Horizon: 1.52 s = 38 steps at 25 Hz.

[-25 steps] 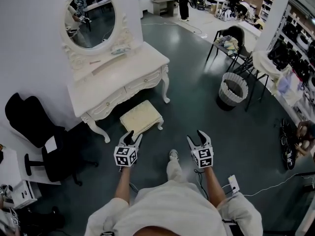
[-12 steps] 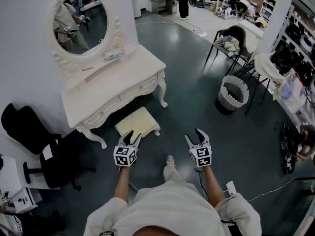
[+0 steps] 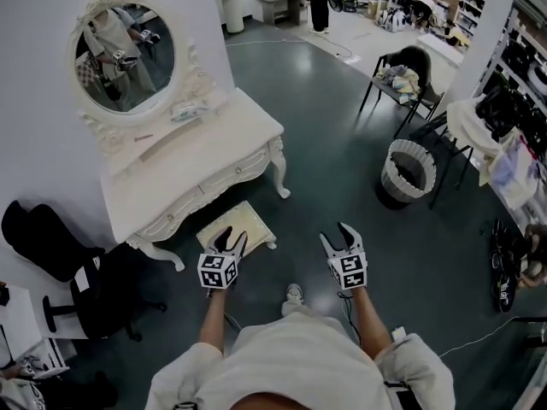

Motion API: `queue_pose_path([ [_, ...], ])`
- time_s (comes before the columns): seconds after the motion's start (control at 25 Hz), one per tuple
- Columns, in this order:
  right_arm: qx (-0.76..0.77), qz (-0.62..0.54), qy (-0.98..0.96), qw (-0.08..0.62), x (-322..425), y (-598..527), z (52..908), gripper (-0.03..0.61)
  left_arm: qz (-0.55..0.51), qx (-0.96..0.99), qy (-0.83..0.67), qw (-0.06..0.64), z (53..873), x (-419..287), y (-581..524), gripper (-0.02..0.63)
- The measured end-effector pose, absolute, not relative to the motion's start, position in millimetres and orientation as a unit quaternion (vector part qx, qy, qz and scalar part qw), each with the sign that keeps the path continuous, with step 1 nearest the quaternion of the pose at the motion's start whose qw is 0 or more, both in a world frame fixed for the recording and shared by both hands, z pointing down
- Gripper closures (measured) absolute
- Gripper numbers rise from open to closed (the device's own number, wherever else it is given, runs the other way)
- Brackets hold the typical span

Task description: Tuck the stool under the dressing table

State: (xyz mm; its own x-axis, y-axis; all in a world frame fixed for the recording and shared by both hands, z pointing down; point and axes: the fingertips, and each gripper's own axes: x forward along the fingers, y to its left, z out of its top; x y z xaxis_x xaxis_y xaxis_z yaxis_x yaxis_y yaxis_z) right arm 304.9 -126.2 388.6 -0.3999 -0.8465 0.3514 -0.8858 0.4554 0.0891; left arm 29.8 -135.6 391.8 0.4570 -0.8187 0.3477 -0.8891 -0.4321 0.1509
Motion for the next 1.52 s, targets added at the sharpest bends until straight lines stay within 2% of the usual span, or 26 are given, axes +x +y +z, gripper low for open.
queue_pose_path([
  [0.4, 0.512, 0.063, -0.837, 0.184, 329.6, -184.9, 396.7, 0.357, 0.113, 0.832, -0.519, 0.162, 394.3, 44.9, -197.6, 0.422],
  [0.8, 0.484, 0.068, -0.852, 0.189, 316.8, -214.1, 407.7, 0.359, 0.119, 0.81, -0.547, 0.173, 402.9, 27.4, -205.7, 0.423],
  [1.52, 0.338, 0.043, -0.917, 0.209, 150.8, -233.4, 414.1, 0.359, 0.091, 0.72, -0.655, 0.211, 418.6, -108.0, -144.6, 0.423],
])
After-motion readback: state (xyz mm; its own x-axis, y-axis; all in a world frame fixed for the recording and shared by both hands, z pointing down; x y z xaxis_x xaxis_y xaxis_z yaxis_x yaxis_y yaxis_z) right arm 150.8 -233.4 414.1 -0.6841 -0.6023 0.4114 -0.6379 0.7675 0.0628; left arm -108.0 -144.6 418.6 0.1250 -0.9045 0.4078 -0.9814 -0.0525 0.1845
